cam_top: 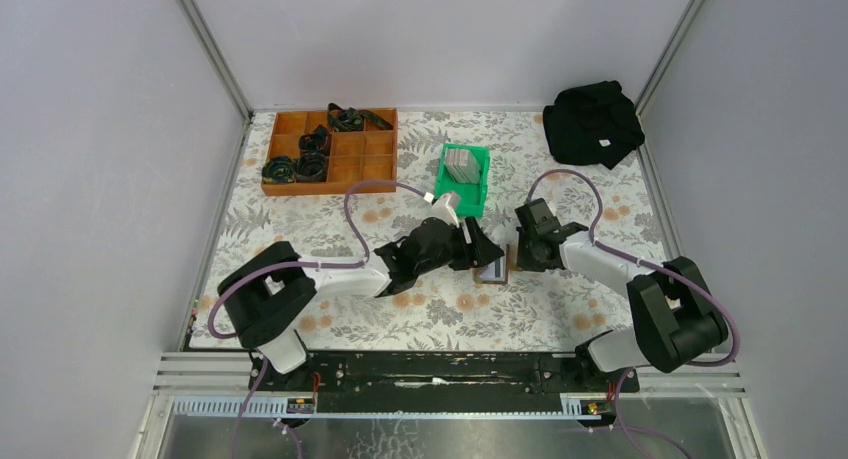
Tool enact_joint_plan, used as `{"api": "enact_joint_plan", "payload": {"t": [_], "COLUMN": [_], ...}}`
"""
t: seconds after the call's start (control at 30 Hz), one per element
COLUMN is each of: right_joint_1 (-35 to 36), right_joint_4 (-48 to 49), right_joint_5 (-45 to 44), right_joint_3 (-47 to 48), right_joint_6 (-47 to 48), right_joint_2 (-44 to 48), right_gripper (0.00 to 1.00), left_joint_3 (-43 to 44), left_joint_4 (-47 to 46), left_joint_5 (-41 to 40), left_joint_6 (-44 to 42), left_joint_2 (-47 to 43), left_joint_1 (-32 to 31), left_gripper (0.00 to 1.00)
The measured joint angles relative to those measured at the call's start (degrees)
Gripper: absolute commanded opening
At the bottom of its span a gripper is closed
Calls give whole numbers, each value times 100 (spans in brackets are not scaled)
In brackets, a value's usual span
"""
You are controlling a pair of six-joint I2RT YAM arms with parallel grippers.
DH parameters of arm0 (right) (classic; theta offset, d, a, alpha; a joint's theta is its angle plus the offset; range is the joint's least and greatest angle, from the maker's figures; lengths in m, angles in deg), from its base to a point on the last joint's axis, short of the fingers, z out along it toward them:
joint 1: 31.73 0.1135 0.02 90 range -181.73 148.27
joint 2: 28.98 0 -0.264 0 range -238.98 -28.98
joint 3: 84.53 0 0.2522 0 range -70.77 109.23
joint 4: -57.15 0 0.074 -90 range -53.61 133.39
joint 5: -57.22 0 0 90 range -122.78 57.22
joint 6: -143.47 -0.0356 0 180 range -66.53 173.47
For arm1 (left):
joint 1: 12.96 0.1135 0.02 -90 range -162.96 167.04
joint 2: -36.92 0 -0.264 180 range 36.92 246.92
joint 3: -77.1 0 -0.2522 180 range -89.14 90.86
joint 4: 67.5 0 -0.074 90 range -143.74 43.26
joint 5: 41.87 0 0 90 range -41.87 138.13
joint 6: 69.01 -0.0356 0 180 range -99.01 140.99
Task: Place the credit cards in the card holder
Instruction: Close the card holder at the center of the board.
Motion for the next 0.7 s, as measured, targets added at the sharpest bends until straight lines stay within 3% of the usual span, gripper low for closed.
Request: {"api": "enact_joint_plan", "payload": {"t": [0.7], "right_joint_1": [103], "right_joint_4": [74], "right_joint_5": [44], "right_joint_3": [256], "right_joint_6": [-59], "right_joint_2": [-332], "right_gripper": [0], "left_joint_3": [-9], "left_joint_4": [-638], "left_joint_5": [348], "left_joint_6": [468], "left_joint_2": [608], "left_joint_1": [-85], "left_gripper": [69]}}
